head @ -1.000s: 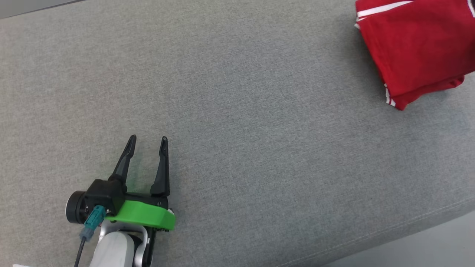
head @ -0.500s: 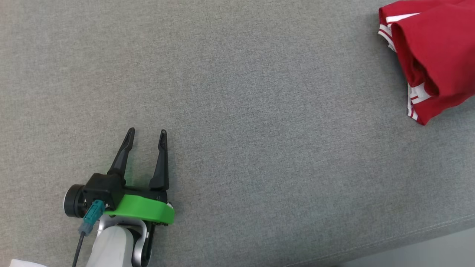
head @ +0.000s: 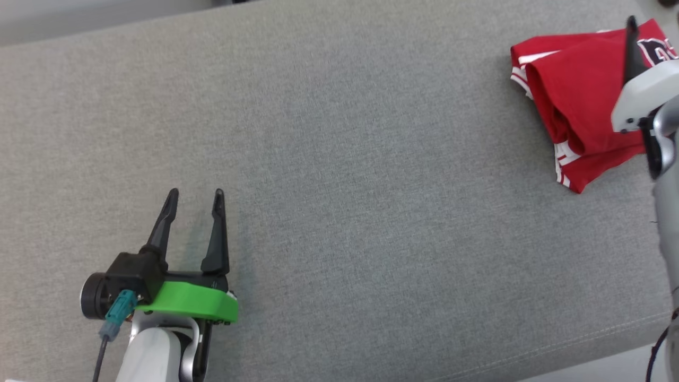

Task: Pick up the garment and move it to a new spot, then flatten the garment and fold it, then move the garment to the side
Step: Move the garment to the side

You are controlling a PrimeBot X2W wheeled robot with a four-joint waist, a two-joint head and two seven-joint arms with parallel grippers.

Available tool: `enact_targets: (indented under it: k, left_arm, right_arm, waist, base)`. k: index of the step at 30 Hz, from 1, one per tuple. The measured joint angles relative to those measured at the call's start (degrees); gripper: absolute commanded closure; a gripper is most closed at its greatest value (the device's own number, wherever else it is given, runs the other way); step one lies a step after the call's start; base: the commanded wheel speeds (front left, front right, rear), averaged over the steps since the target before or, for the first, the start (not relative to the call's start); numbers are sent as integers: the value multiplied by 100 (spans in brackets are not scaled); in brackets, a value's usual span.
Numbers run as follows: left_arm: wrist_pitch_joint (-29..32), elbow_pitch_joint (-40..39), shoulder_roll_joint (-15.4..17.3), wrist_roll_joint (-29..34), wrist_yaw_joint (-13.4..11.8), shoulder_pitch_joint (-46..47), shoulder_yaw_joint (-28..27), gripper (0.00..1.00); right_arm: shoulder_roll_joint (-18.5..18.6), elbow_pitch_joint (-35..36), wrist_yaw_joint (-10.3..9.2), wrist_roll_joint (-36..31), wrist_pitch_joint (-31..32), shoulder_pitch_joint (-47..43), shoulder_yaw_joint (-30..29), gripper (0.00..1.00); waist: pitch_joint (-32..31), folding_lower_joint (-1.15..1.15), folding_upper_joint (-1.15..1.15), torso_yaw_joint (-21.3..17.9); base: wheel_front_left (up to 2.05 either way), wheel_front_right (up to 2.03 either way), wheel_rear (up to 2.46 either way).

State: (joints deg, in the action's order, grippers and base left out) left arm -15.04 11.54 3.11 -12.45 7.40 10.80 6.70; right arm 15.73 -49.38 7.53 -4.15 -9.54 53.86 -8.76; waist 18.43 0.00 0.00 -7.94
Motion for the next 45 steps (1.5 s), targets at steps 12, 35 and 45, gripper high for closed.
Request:
enact_targets:
  k: [12, 35, 45]
  left_arm:
    - [-1, 159, -14, -298, -132, -559, -447, 0]
    - [0, 159, -24, -769, -312, -1707, -322, 0]
    - [0, 116, -24, -772, -313, -1721, -275, 0]
  right_arm:
    - [-876, 461, 0, 183, -539, -1148, 177, 0]
    - [-1291, 3104, -1, 1341, -546, -4719, 703, 0]
    - [-1293, 3287, 0, 1457, -545, -5010, 850, 0]
  waist:
    - [-988, 0, 0, 191]
    - [-1806, -1, 0, 709]
    - [-1777, 0, 0, 708]
  base:
    - [0, 0, 0]
    - [0, 0, 0]
    - [0, 0, 0]
